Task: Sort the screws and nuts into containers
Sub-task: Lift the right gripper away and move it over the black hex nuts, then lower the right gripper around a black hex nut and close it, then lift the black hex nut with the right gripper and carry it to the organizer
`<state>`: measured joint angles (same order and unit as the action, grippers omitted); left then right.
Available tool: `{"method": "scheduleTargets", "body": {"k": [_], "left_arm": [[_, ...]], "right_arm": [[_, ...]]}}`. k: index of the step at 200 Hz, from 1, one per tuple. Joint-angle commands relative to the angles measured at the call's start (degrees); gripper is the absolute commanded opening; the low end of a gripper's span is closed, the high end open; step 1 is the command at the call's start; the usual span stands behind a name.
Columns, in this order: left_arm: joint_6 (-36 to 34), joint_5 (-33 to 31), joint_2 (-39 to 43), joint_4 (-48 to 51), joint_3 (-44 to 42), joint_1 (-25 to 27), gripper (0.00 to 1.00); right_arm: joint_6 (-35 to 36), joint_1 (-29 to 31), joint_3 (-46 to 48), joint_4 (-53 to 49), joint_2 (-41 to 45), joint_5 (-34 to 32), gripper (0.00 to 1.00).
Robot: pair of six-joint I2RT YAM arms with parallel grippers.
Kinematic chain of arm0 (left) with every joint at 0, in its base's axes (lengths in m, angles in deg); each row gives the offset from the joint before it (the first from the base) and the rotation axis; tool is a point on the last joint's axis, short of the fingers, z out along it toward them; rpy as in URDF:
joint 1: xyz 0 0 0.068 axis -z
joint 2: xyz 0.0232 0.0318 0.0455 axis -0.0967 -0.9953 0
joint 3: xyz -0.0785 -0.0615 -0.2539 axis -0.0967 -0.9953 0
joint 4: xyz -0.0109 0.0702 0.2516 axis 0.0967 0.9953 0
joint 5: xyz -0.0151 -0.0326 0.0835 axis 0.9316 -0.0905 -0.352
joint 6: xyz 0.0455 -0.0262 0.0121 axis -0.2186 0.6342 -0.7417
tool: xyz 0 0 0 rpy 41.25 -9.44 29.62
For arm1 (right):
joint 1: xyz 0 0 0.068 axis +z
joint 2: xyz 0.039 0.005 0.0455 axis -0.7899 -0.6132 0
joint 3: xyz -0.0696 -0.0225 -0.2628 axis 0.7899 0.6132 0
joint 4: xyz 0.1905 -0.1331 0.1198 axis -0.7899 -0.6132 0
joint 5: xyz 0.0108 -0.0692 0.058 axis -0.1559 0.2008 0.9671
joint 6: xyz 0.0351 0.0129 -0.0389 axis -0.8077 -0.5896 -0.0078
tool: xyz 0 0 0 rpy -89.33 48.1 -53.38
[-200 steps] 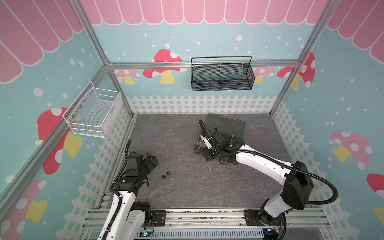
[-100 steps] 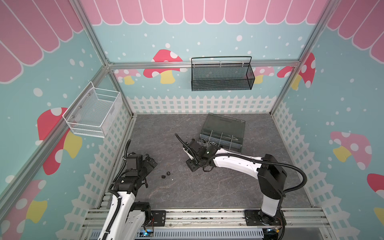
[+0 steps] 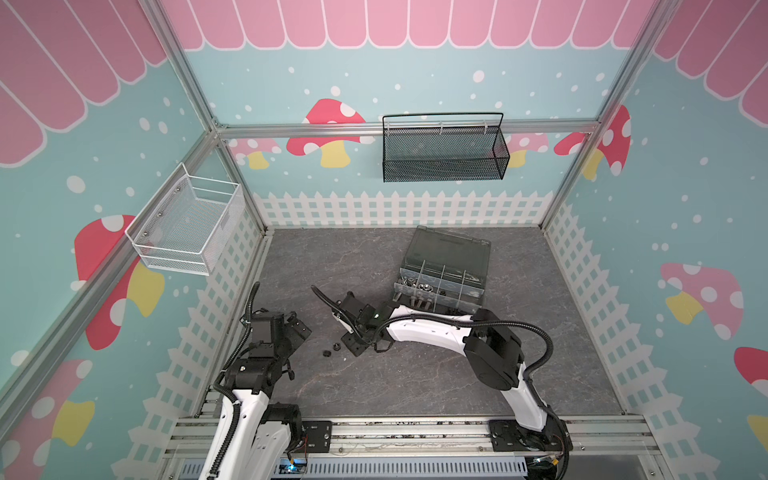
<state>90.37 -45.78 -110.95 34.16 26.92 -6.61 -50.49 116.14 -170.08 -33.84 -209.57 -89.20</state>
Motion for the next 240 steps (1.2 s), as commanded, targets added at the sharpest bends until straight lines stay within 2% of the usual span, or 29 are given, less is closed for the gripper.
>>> {"method": "scheduleTargets", "body": {"k": [1,97,157,199,240], "left_arm": [[0.44,-1.58,0.03,1.33,0.27,-0.42,1.0],[1.59,-1.15,-0.19,0.18,-1.37,-0.4,1.0],[1.85,-0.43,-1.16,-0.71,-1.77,-0.41,1.0],[1.82,-0.08,-1.43,-1.2,-2.2,-0.43,1.0],[1.69,0.63,-2.06,-1.86,-2.53,-0.42,1.0]], "right_arm": [[1.25,1.26,-4.58,-2.01,-4.09,0.39,0.52],[2.11,1.95,-14.74,-4.17,-14.49,0.4,0.41],[1.97,1.96,-15.55,-7.35,-16.18,-1.28,0.3],[1.09,1.98,-12.56,-7.68,-15.09,-1.07,0.2],[0.11,1.79,-9.57,-7.24,-13.41,-2.12,0.02]]}}
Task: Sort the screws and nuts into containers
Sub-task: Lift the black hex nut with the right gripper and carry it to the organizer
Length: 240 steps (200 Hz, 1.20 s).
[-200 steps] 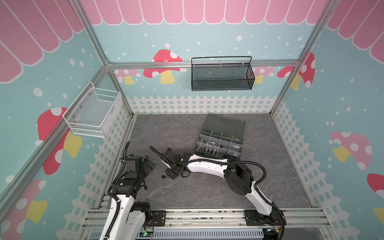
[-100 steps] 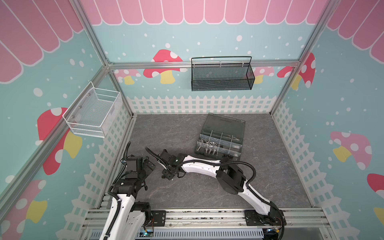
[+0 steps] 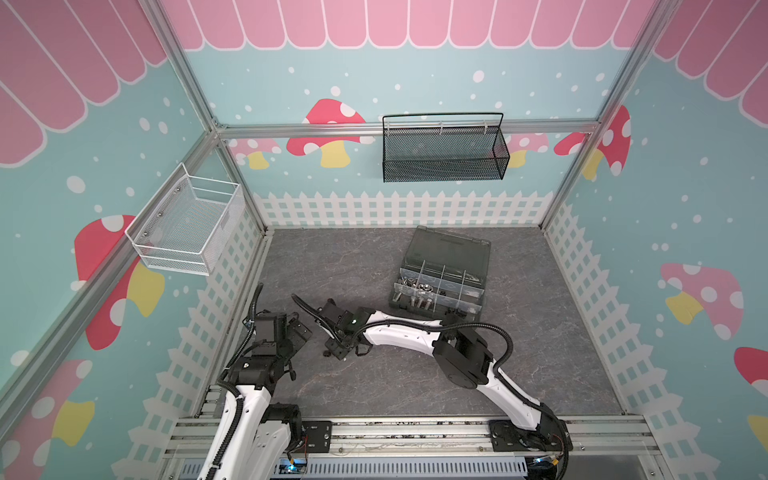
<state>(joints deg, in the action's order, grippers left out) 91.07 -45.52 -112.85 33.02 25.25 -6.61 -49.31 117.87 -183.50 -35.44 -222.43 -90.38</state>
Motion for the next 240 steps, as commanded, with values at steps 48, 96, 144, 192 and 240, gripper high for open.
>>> {"method": "scheduleTargets", "body": {"k": [48,96,144,192,240], "left_arm": [[0.89,0.43,-0.7,-1.7,-1.29,-0.43,1.0],[0.06,1.45,-2.31,-2.12,-0.98,-0.39,1.0],[-1.48,2.44,-2.43,-2.21,-0.69,-0.43,1.0],[-1.83,3.27,-2.91,-2.22,-0.35,-0.16,1.0],[-1.6,4.13,-3.43,-2.65,-0.35,1.08,1.0]], "right_arm": [[-2.28,-0.53,9.24,-4.37,3.57,-1.97,0.0],[-4.44,-1.39,17.59,-1.92,11.52,-3.32,0.0],[-6.25,-3.42,26.65,0.84,20.76,-4.08,0.0],[-7.3,-7.35,33.65,1.99,30.61,-5.74,0.0],[-7.08,-13.64,41.24,4.62,40.19,-4.52,0.0]]}}
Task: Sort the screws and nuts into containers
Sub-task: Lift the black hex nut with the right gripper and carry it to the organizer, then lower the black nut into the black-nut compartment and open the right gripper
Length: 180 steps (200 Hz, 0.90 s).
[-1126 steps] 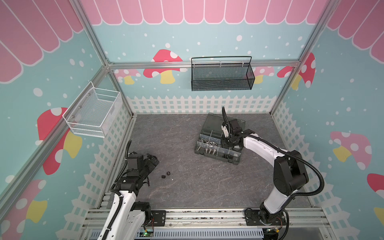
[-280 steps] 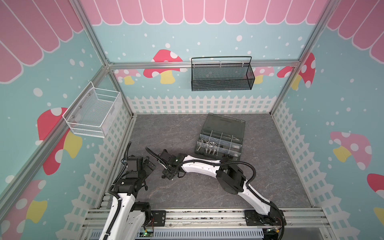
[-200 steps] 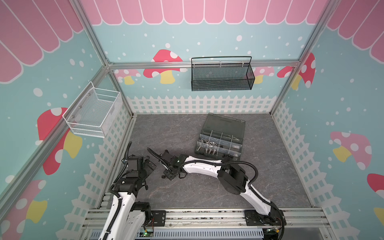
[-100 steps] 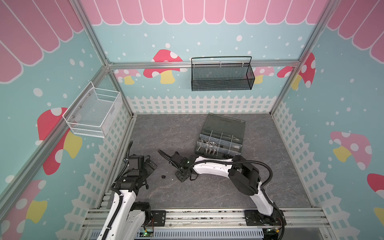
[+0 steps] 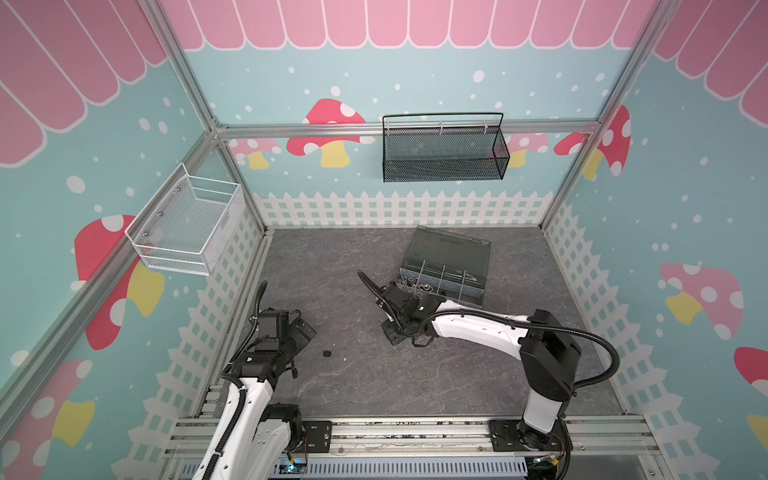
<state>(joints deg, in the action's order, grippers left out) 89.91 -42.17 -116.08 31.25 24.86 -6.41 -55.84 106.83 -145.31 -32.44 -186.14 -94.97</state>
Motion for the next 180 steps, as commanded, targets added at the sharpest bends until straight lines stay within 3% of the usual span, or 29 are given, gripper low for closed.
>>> {"method": "scheduleTargets", "body": {"k": [1,92,131,180], "left_arm": [[-0.38,0.84,-0.21,-0.97,-0.04,0.96,1.0],[3.85,-2.89,-4.34,-4.11,-0.32,12.03,1.0],[4.59,-3.21,-4.11,-4.89,-0.38,13.07,1.0],[4.77,-3.08,-4.62,-5.39,-0.33,13.08,1.0]], "right_arm": [[-0.58,-2.79,3.2,1.68,4.13,0.1,0.0],[4.96,-19.43,6.12,1.47,11.73,0.49,0.0],[7.24,-26.91,5.14,1.55,9.37,1.38,0.0],[9.58,-30.71,2.01,1.82,3.82,2.21,0.0]]}}
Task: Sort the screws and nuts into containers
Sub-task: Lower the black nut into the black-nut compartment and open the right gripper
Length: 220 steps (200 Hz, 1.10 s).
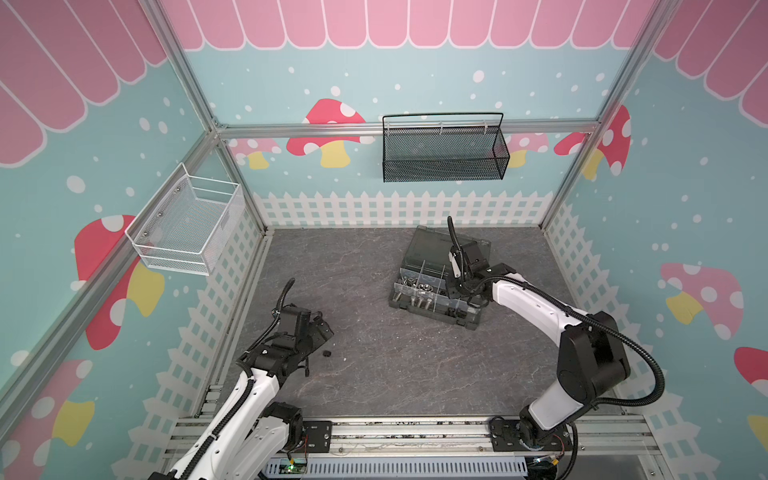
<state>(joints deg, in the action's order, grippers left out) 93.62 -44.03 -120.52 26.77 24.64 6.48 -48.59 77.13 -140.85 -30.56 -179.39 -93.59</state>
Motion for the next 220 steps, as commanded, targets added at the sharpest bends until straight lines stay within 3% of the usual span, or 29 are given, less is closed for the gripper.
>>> {"method": "scheduleTargets", "body": {"k": [1,36,108,175,220], "left_arm": [[1.06,-1.22,-0.23,-0.94,-0.1,0.18,1.0],[1.06,-1.12,-0.29,-0.89,-0.12,0.18,1.0],[1.58,-0.2,-0.06,-0.89,-0.77,0.62,0.99],[2.78,-0.75,-0.65,0.23,-1.7,2.85,0.95],[7.58,-3.17,-0.73,1.69,-3.65,7.98,0.92]], "right_arm": [[2.37,-1.07,-2.53,-0.06,-3.06,0.76,0.0],[3.12,-2.19,-4.57,0.03,-6.5,1.12,0.0],[3.75,-2.98,-5.15,0.73,-9.95,1.84,0.3],[4.06,-3.06,-5.45,0.51,-8.38,2.33,0.44],[3.35,-3.01,-2.18,0.95,-2.25,0.98,0.51]]}}
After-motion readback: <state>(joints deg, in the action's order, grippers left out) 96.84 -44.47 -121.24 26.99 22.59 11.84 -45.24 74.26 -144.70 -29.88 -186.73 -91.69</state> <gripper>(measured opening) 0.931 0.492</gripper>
